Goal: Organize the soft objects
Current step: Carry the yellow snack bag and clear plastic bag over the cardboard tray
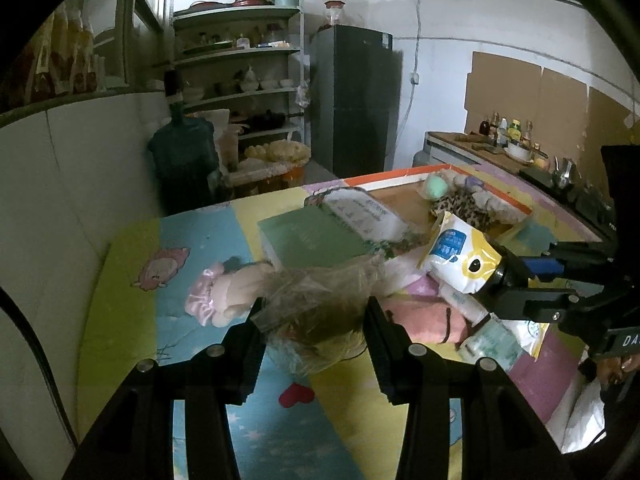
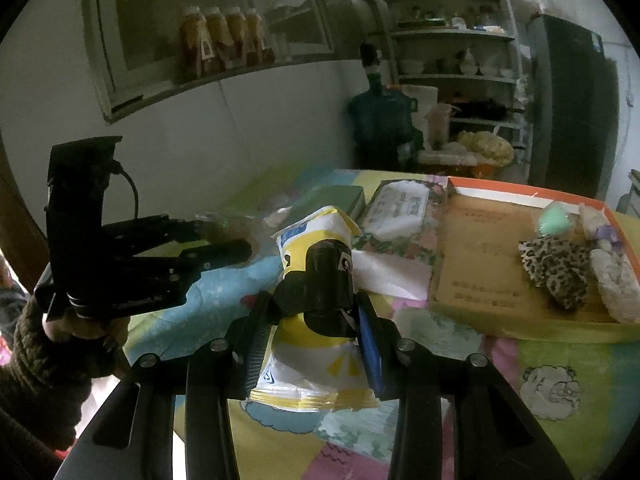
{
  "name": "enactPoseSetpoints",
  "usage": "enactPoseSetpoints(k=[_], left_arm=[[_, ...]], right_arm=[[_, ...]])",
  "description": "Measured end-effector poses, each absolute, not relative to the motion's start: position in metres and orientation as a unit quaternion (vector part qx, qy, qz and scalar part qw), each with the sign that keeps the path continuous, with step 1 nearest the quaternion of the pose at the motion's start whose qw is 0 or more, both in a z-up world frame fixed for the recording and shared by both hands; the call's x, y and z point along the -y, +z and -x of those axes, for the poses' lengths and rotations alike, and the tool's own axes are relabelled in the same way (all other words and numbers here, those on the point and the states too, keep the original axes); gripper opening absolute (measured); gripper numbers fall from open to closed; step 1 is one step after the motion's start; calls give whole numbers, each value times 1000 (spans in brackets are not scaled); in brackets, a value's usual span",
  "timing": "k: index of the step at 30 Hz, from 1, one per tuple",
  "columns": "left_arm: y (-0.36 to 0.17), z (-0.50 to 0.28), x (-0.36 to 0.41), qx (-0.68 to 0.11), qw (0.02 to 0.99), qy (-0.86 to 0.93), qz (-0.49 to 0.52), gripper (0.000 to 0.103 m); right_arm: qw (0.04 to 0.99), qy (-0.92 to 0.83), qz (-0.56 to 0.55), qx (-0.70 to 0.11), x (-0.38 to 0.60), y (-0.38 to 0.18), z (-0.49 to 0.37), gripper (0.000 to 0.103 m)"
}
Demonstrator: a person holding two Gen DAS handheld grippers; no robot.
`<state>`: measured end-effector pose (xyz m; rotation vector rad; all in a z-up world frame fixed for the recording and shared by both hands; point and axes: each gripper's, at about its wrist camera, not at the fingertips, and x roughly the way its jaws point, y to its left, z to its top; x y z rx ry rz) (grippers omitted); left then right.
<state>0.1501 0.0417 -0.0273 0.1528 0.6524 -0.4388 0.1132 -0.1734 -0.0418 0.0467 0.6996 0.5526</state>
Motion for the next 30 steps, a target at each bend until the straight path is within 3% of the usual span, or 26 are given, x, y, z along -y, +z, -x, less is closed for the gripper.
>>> enactPoseSetpoints(k=[30], left_arm=[[1, -154, 47, -300, 922, -244, 3, 47]], right_arm=[[928, 208, -68, -301, 252, -22, -100, 42]])
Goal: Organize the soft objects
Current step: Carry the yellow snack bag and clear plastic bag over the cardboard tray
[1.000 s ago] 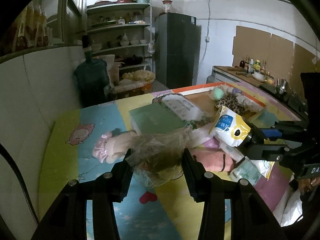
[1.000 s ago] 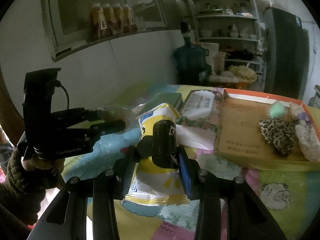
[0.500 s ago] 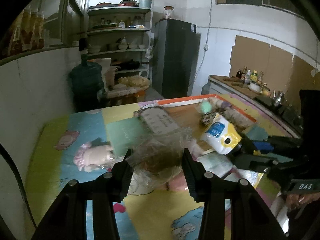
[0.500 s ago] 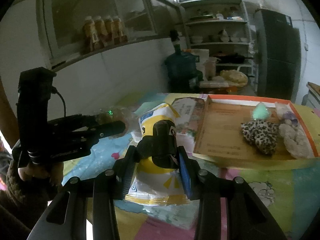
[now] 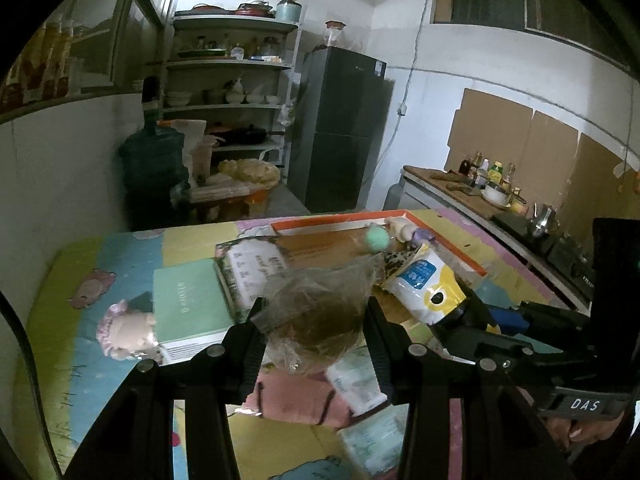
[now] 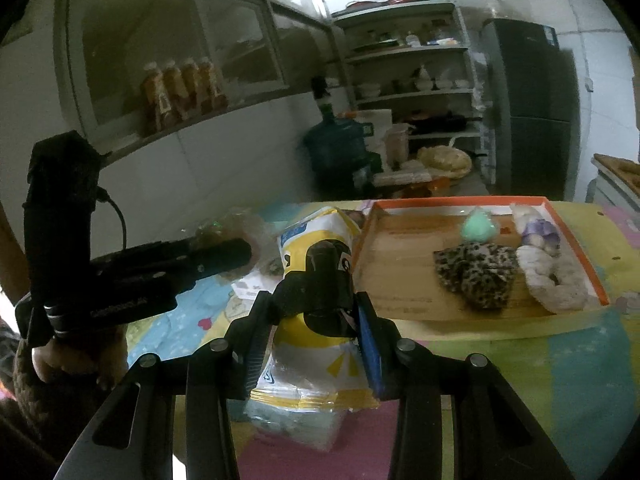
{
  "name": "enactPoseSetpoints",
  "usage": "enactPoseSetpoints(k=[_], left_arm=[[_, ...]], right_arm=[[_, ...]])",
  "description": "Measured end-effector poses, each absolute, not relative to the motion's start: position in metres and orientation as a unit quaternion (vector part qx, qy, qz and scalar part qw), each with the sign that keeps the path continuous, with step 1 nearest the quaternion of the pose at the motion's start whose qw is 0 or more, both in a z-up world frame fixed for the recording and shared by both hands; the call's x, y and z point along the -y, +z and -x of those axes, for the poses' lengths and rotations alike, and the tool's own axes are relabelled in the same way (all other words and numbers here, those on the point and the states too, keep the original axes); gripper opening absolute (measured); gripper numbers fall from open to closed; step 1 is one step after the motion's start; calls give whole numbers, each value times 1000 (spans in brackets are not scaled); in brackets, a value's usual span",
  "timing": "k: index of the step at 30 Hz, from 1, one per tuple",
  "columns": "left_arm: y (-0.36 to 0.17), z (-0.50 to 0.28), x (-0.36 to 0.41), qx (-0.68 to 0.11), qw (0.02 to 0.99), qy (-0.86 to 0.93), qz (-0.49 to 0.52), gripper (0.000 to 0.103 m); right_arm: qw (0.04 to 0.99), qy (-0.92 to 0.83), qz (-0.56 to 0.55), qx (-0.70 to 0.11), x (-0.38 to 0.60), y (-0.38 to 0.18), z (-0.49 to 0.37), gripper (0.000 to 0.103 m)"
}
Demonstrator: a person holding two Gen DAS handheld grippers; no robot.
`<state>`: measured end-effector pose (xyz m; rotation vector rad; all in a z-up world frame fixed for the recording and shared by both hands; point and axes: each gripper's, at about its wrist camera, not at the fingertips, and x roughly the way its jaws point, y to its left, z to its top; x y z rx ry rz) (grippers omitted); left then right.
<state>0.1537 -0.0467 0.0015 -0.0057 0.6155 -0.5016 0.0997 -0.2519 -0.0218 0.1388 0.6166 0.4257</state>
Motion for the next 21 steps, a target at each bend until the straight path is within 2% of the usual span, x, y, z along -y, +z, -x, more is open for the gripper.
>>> enactPoseSetpoints(k=[21], left_arm=[[1, -170, 93, -299, 927, -225, 16, 47]], right_arm=[[936, 173, -94, -290, 301, -23, -106, 42]])
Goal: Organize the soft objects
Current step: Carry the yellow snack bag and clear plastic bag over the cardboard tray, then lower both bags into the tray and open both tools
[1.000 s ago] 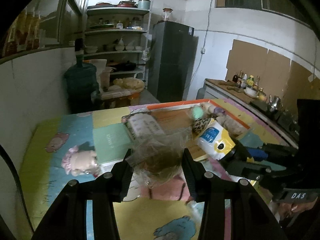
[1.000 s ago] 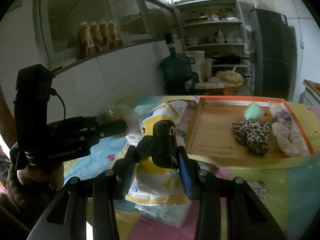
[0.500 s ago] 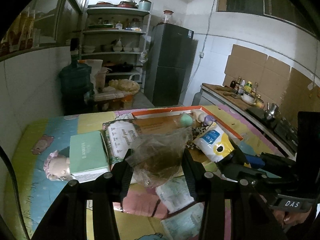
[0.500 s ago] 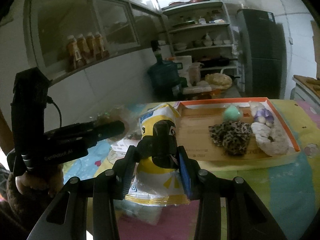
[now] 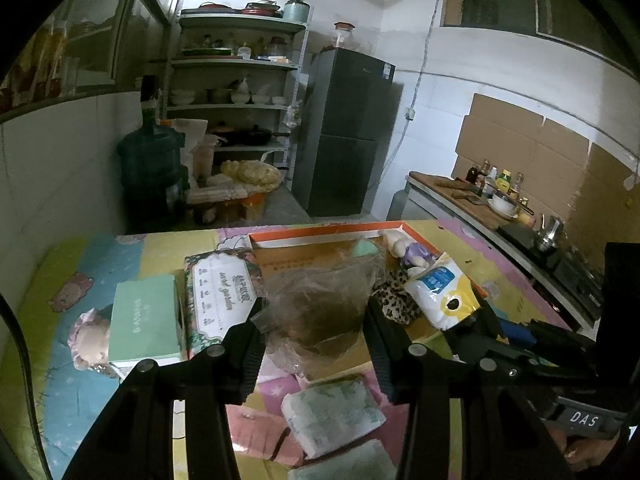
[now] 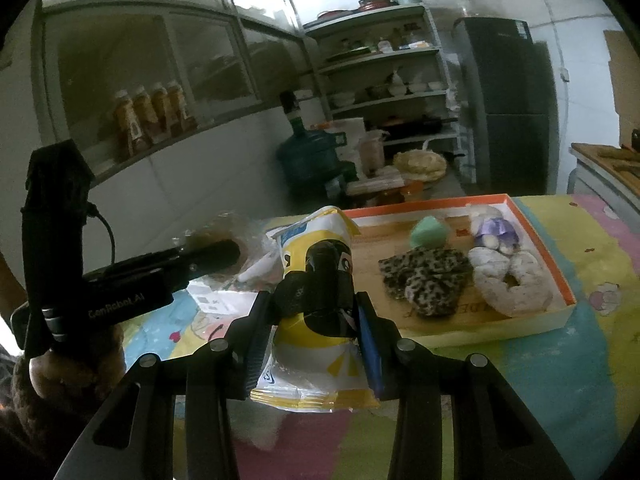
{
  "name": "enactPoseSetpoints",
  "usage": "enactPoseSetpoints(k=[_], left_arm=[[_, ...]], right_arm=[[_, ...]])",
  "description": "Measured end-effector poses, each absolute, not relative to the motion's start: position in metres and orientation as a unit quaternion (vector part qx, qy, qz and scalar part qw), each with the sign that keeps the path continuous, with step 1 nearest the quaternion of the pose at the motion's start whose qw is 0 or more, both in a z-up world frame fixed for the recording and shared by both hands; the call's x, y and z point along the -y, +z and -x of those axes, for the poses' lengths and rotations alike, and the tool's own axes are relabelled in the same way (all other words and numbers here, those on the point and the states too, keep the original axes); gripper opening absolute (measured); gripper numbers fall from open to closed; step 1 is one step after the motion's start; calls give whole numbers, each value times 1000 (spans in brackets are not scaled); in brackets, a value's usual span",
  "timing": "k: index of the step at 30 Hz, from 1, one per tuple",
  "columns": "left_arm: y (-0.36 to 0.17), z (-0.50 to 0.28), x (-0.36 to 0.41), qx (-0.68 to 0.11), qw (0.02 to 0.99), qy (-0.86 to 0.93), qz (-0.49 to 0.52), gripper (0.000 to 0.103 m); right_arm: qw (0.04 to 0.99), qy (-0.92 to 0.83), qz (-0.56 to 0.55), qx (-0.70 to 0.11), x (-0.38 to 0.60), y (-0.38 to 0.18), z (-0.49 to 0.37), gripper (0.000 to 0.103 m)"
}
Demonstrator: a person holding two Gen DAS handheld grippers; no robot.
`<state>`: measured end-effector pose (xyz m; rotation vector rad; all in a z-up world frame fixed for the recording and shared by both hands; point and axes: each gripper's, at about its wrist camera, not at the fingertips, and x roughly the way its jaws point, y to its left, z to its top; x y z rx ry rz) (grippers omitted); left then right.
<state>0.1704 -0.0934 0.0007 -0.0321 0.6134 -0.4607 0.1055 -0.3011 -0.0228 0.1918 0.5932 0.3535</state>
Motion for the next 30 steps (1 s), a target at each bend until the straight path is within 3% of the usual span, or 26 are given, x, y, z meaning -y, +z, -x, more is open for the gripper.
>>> enactPoseSetpoints(k=[30], left_arm=[[-8, -217, 152, -321, 919, -227, 20, 47]], right_arm=[[946, 131, -115, -275, 366, -20, -136, 42]])
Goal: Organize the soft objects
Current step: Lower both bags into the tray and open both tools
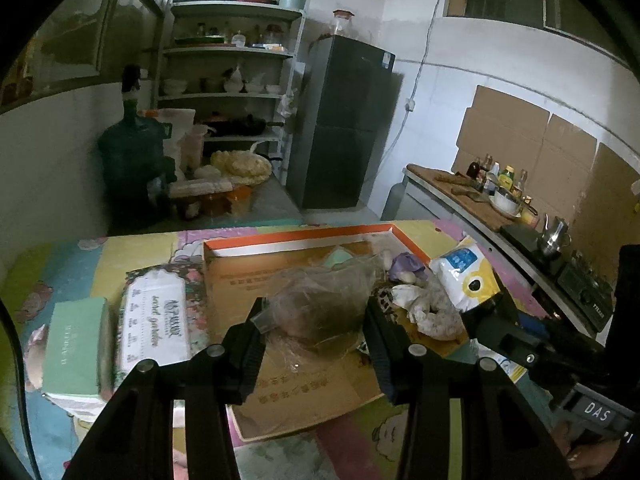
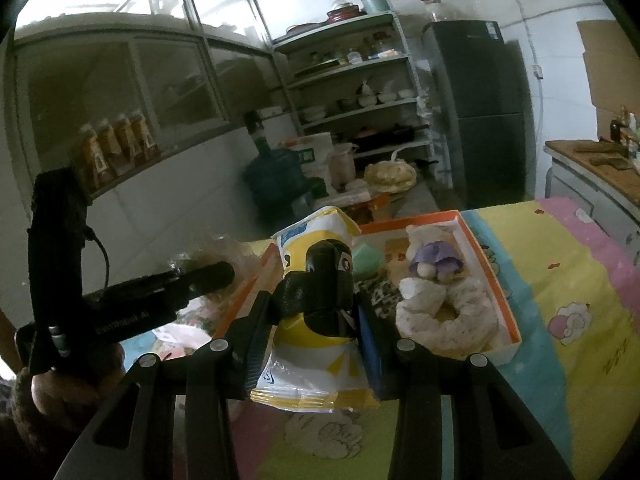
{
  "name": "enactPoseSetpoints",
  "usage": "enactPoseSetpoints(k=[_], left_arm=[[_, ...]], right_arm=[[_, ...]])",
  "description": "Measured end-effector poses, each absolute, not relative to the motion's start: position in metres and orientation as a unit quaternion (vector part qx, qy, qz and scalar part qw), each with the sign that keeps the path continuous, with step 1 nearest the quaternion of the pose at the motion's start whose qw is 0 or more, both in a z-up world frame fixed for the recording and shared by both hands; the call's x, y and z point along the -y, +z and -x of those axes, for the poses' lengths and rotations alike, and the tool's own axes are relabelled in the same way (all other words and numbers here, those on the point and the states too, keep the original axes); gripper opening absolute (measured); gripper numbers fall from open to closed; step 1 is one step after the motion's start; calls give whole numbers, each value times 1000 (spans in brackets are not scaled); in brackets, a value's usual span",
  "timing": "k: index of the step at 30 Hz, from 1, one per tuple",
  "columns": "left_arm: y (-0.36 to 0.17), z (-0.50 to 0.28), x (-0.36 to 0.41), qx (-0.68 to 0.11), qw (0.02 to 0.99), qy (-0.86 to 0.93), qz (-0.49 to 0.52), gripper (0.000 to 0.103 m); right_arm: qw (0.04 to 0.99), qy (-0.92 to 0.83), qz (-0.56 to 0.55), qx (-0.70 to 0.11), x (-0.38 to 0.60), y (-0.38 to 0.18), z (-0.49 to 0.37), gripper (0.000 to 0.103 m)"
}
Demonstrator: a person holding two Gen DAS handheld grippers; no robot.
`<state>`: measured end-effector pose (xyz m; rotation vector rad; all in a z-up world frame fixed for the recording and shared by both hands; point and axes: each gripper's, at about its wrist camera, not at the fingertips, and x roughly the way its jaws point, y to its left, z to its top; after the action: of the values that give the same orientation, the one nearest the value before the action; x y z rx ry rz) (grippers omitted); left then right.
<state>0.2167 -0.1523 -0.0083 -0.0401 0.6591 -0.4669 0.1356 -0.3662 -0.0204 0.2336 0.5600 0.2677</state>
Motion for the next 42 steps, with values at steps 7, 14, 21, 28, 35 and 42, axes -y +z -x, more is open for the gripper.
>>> enactPoseSetpoints(k=[7, 14, 21, 28, 35, 42], left_arm=[[-17, -231, 163, -334, 915, -224, 22, 47], [-28, -249, 172, -357, 910, -210, 19, 47], [-43, -265, 177, -382, 902, -198, 22, 47], [-55, -275, 181, -406, 894, -187, 20, 47], [-63, -280, 183, -416, 889, -187, 17, 47], [-67, -284, 185, -422, 887, -187, 15, 47]], right_arm=[[945, 128, -116, -279, 377, -23, -148, 42], [943, 125, -116, -285, 383, -27, -163, 42], [942, 115, -114, -295, 387, -34, -182, 42], [935, 114, -105, -320, 381, -45, -206, 42], [928, 112, -100, -340, 378, -59, -220, 42], [926, 108, -99, -347, 377, -64, -230, 42]])
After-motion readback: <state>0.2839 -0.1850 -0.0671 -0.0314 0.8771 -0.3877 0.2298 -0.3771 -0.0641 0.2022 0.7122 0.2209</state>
